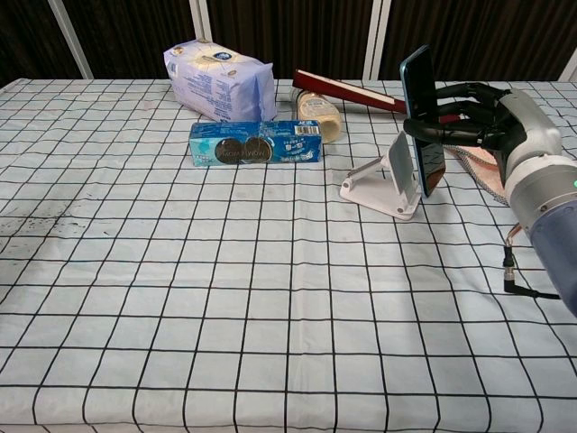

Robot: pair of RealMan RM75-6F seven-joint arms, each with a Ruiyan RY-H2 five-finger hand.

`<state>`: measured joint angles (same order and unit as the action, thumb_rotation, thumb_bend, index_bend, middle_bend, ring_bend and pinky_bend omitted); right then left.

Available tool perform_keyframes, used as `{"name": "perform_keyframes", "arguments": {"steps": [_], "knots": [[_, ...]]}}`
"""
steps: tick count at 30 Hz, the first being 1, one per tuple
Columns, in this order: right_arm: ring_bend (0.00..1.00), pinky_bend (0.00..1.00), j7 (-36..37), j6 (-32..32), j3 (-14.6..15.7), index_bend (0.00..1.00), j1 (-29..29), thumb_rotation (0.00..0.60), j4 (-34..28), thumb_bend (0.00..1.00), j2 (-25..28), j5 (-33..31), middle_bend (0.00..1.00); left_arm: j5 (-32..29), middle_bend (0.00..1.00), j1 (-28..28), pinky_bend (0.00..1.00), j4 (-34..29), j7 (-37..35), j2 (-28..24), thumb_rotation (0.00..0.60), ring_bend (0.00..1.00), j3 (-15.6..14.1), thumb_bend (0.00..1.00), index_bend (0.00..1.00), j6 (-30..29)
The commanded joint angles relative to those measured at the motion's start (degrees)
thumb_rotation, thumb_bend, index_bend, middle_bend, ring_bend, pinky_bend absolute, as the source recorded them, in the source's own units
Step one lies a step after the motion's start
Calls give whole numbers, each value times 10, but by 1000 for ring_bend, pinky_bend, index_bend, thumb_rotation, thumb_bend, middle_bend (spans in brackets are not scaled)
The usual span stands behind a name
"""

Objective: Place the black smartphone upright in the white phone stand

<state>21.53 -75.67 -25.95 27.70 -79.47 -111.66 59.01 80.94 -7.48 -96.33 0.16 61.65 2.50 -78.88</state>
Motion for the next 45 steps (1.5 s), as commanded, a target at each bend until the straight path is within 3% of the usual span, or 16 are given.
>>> {"name": "perform_keyframes", "arguments": {"steps": [1, 21, 45], "knots": [[463, 174, 16, 6, -5, 606, -1, 600, 11, 547, -10, 2, 512, -1, 0, 0, 0, -1, 0, 0, 600, 0, 0, 0, 0, 1], [463, 174, 67, 36, -46, 606, 7, 600, 56, 548, -50, -12, 512, -8, 0, -1, 0, -4, 2, 0, 600, 0, 0, 0, 0, 7], [462, 174, 102, 63, -45, 606, 5, 600, 95, 548, -63, 0, 509, -12, 0, -2, 0, -5, 2, -1, 600, 0, 0, 0, 0, 9]]}}
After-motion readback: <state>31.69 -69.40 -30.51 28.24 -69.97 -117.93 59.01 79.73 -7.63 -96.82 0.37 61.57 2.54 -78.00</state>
